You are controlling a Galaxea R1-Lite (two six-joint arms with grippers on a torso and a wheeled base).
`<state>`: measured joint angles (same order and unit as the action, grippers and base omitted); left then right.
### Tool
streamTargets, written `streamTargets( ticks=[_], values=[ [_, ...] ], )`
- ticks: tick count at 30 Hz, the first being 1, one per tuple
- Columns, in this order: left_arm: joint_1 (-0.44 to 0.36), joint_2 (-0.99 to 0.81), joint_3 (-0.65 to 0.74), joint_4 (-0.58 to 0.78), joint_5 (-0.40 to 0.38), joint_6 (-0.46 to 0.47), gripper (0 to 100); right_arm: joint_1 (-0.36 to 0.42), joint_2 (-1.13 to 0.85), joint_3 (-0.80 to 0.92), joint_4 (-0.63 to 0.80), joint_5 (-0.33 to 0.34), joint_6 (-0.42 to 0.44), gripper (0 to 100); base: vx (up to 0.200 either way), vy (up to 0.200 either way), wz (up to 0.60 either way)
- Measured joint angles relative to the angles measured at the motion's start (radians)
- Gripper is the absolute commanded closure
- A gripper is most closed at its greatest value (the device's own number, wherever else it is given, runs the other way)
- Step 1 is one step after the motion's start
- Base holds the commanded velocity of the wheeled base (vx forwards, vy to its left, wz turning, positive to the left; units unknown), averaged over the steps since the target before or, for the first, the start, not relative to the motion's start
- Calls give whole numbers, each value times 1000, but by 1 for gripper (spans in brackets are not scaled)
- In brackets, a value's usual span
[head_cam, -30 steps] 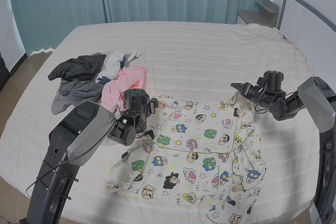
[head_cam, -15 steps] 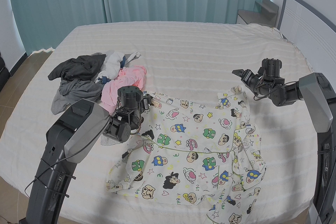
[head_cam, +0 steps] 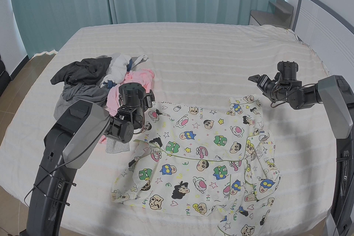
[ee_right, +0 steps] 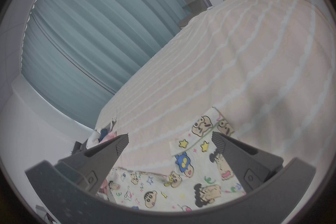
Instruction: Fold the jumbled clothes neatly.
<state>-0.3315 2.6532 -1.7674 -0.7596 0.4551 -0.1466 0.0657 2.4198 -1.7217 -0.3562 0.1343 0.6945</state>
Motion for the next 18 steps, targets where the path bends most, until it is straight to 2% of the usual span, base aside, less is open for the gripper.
streamTargets(
  ticks=[10, 18],
  values=[
    [15, -64, 38, 30, -8, 12, 0, -7, -139, 267, -93, 19, -76, 0, 0, 0, 0],
    [15, -207, 340, 31, -113, 12, 0, -20, -287, 550, -204, 82, -147, 0, 0, 0, 0]
  ],
)
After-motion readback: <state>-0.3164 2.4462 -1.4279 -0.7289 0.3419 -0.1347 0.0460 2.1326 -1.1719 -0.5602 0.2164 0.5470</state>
